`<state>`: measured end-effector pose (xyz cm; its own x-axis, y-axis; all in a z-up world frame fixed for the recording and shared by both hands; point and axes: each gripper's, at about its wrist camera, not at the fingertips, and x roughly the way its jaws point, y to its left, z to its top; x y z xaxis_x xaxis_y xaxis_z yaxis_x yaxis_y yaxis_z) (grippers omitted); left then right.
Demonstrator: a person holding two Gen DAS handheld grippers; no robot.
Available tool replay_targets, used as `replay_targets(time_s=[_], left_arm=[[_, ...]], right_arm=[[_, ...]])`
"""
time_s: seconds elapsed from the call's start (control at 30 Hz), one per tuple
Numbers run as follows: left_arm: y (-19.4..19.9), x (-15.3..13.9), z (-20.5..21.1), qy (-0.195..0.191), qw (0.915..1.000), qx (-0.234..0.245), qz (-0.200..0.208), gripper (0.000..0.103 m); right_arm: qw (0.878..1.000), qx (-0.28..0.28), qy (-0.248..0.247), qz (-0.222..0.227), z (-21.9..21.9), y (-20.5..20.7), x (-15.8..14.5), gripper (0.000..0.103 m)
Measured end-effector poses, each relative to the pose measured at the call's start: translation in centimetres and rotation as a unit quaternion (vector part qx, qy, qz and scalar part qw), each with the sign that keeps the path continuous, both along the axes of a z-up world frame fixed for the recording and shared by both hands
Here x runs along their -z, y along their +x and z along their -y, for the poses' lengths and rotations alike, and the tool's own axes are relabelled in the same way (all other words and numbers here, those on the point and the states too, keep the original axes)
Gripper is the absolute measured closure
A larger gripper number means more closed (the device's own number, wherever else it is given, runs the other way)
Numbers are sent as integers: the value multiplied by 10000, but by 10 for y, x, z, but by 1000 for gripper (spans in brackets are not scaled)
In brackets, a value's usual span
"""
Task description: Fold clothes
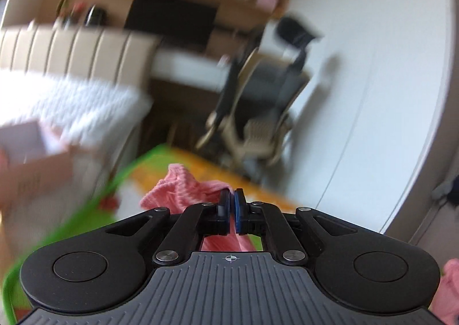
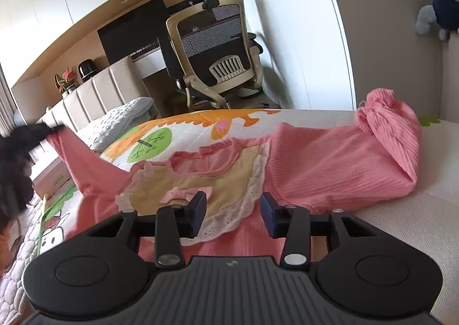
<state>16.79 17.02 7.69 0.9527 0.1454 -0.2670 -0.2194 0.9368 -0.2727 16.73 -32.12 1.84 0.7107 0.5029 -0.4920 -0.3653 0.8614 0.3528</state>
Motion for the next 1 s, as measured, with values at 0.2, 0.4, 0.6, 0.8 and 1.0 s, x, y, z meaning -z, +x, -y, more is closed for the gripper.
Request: replay_targets(time_s=[0.2, 0.4, 0.6, 0.8, 1.0], left_arm=[[9, 2, 106, 366, 9807, 1907, -228, 99], [0, 49, 218, 1094, 9075, 3943, -951, 47], [-39, 79, 240, 2344, 8678, 4274, -961, 20], [-38, 76, 193, 1945, 8992, 3736, -1182, 10], [-33, 56, 166, 1454, 9193, 3530, -960, 8]], right_arm=[[9993, 334, 180, -48, 18, 1, 11, 58], [9989, 391, -120, 221, 15, -1, -6, 54], [9954, -366, -653, 602, -30, 11, -28, 44], [9928, -920, -744, 199, -97, 68, -9, 44], [9935, -992, -498, -242, -117, 107, 4, 84]])
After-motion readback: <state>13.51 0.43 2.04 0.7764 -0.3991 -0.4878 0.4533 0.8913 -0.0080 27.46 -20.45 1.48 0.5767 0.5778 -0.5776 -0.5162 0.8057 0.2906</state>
